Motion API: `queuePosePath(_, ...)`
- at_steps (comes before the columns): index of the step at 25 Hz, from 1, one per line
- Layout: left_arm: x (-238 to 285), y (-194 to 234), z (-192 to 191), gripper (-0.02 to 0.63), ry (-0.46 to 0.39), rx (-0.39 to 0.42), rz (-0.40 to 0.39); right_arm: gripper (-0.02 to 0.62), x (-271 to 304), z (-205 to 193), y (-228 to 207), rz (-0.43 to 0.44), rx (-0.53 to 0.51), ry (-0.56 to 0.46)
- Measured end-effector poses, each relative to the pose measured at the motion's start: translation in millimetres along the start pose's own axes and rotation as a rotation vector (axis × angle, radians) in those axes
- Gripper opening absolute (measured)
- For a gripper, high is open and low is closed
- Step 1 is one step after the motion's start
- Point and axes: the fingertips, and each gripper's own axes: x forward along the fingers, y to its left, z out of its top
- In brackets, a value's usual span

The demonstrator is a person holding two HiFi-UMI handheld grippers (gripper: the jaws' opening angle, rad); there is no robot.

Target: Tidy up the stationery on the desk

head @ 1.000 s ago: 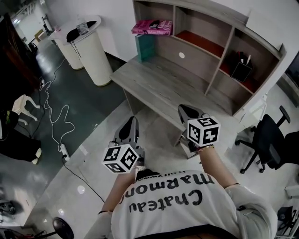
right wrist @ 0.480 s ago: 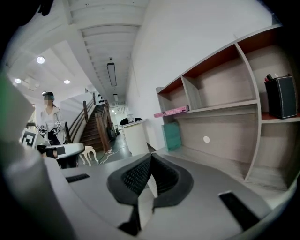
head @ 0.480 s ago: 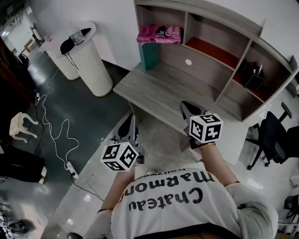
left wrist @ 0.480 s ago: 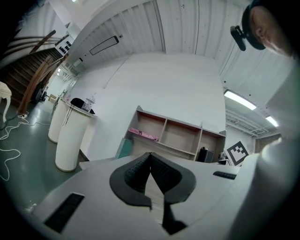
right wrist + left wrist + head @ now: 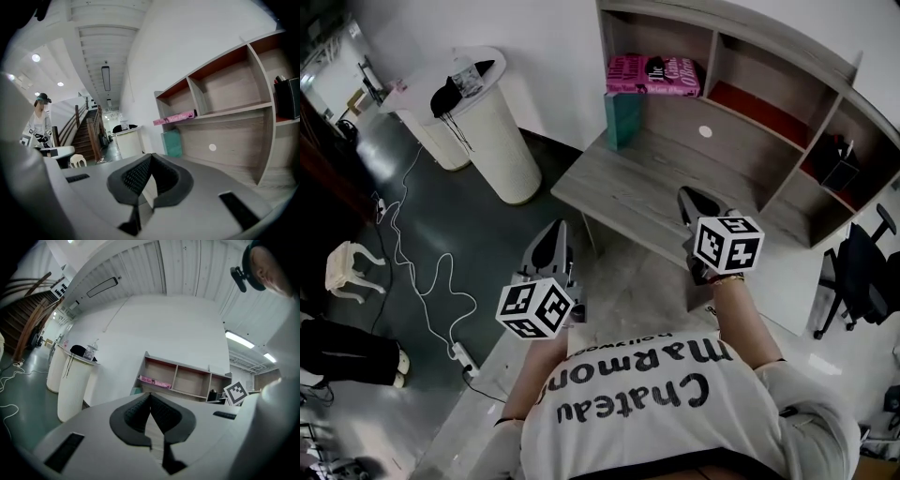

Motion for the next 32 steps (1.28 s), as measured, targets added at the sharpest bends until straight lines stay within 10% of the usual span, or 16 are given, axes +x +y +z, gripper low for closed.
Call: queuePosePath(32, 57.7, 116.5, 3.7, 0.015, 0.009, -0.049, 0.199, 0.012, 147.7, 57.2, -16.5, 0.057, -0.059, -0.009)
